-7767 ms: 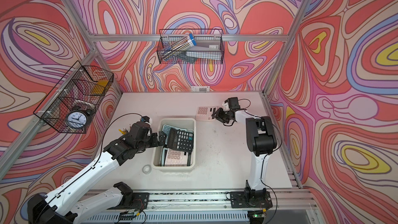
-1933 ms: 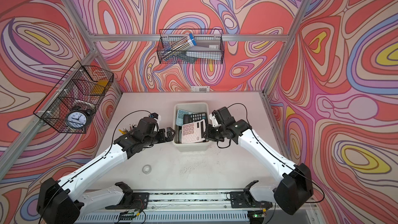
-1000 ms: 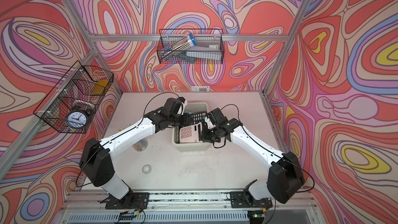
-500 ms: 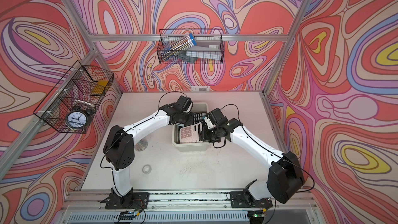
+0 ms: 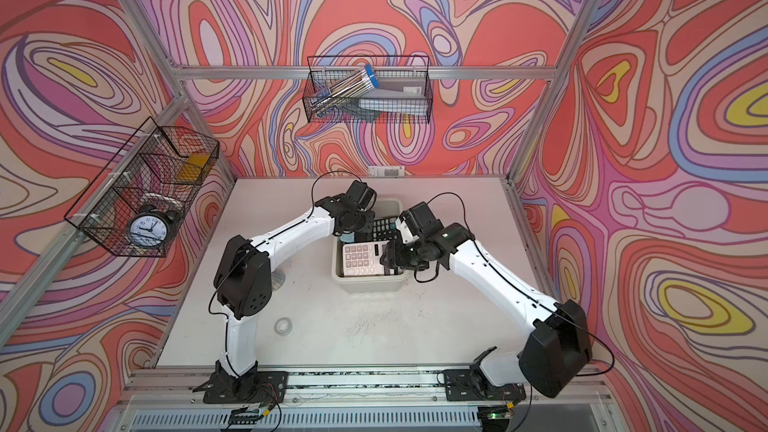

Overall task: Put the calculator in the storage box
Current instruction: Adjust the calculator in the storage box.

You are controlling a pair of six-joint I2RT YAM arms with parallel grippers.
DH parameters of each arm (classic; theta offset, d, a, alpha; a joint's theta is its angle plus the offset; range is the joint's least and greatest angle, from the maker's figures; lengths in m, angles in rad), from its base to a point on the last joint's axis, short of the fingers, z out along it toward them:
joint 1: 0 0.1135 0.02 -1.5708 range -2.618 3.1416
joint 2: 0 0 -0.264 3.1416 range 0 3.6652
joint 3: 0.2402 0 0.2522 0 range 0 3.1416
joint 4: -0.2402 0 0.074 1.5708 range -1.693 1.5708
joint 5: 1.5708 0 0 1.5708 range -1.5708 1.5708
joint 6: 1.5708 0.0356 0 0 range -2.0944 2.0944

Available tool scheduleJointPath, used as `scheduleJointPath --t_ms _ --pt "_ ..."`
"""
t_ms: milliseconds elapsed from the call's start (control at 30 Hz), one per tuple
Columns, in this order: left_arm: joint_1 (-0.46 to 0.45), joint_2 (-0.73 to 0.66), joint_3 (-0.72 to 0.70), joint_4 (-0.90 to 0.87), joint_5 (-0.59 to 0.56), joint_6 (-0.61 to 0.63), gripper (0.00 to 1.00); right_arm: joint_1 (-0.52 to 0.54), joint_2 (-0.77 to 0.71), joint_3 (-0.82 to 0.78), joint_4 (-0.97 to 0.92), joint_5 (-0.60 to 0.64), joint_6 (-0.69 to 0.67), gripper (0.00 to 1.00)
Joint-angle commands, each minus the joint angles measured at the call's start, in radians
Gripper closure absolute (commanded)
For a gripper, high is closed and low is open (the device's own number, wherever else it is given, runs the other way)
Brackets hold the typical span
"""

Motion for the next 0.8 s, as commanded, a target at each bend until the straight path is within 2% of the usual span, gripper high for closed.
scheduleJointPath --t_ms 0,233,333,400,467,633,767 --pt "0.015 -0.026 -0.027 -0.021 -0.021 0.006 0.83 -0.01 0.047 0.057 -0.01 0.079 -0.036 0.41" --pt "0.026 -0.019 -0.03 -0.02 -0.012 0.003 0.84 -0.035 0.23 0.177 0.04 0.135 -0.087 0.42" --pt "0.032 -0.017 -0.032 -0.015 -0.008 0.0 0.84 -0.039 0.285 0.212 0.068 0.119 -0.136 0.44" --pt "0.036 -0.015 -0.034 -0.014 -0.002 -0.001 0.84 -0.039 0.317 0.234 0.068 0.078 -0.173 0.49" --pt "0.041 -0.015 -0.036 -0.011 -0.001 -0.004 0.84 -0.039 0.334 0.246 0.054 0.039 -0.201 0.59" --pt "0.053 -0.001 -0.021 -0.001 0.007 -0.015 0.84 -0.038 0.321 0.215 -0.004 -0.083 -0.232 0.75" --pt "0.057 0.025 0.011 -0.006 0.005 -0.016 0.84 -0.032 0.295 0.18 -0.065 -0.135 -0.244 0.85"
